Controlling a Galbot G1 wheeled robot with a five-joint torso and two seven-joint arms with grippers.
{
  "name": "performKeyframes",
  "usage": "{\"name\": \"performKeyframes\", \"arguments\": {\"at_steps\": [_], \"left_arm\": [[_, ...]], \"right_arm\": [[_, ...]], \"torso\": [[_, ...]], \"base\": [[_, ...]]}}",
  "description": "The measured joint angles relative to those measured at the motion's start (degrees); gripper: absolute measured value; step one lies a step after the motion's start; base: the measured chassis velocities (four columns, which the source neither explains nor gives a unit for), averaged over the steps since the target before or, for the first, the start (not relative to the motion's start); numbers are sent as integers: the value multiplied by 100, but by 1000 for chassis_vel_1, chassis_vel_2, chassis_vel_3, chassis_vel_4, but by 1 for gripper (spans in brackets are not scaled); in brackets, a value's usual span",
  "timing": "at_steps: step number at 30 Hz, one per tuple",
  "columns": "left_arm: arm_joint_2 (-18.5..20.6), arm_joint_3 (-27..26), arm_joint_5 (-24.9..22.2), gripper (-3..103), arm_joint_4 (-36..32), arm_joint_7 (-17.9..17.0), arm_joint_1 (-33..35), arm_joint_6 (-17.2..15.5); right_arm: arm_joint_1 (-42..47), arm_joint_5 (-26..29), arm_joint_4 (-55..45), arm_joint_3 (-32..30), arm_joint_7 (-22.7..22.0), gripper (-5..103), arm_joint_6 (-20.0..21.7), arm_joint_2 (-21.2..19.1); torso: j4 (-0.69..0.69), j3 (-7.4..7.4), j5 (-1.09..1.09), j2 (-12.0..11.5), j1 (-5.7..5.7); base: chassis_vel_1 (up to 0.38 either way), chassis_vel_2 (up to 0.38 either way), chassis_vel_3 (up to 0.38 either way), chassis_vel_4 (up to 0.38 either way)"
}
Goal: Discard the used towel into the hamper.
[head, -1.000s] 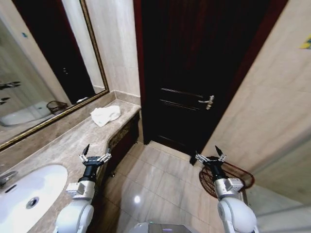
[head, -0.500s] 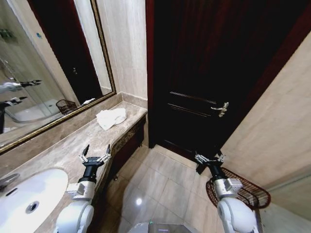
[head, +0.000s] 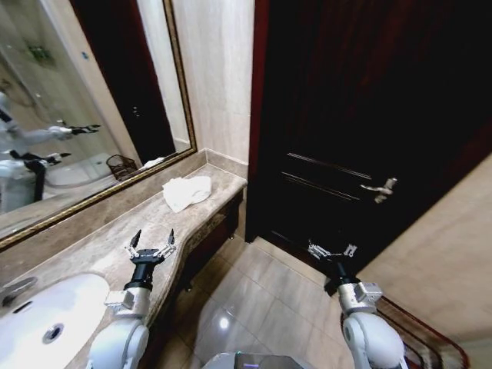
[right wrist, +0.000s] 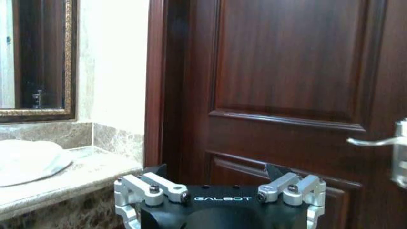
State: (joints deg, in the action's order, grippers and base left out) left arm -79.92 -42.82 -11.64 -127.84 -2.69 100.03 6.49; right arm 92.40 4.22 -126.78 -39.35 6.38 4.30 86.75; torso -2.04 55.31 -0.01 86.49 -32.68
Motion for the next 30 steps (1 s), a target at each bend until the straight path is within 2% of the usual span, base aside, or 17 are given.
{"name": "performKeyframes", "arguments": {"at_steps": [12, 23, 27, 30], "left_arm": [[-29, -15, 46, 100, 57, -67, 17, 108], [21, -22, 71, 100, 136, -177, -34, 62], [148, -15, 74, 100, 154, -268, -143, -154], [352, 87, -73, 100, 90, -635, -415, -851]], "right_arm": [[-12, -38, -2, 54, -2, 100, 6, 7], [-49, -199, 48, 67, -101, 100, 41, -3], [-81, -204, 50, 71, -187, 100, 151, -29], [-113, -156, 50, 79, -241, 100, 230, -89]], "torso": [[-1, 0, 1, 0, 0], [-2, -1, 1, 1, 2], [0, 2, 1, -1, -5], [1, 1, 0, -1, -1]], "base": [[-107, 127, 126, -111], [-106, 124, 118, -116], [-80, 60, 62, -35], [-44, 16, 0, -10]]}}
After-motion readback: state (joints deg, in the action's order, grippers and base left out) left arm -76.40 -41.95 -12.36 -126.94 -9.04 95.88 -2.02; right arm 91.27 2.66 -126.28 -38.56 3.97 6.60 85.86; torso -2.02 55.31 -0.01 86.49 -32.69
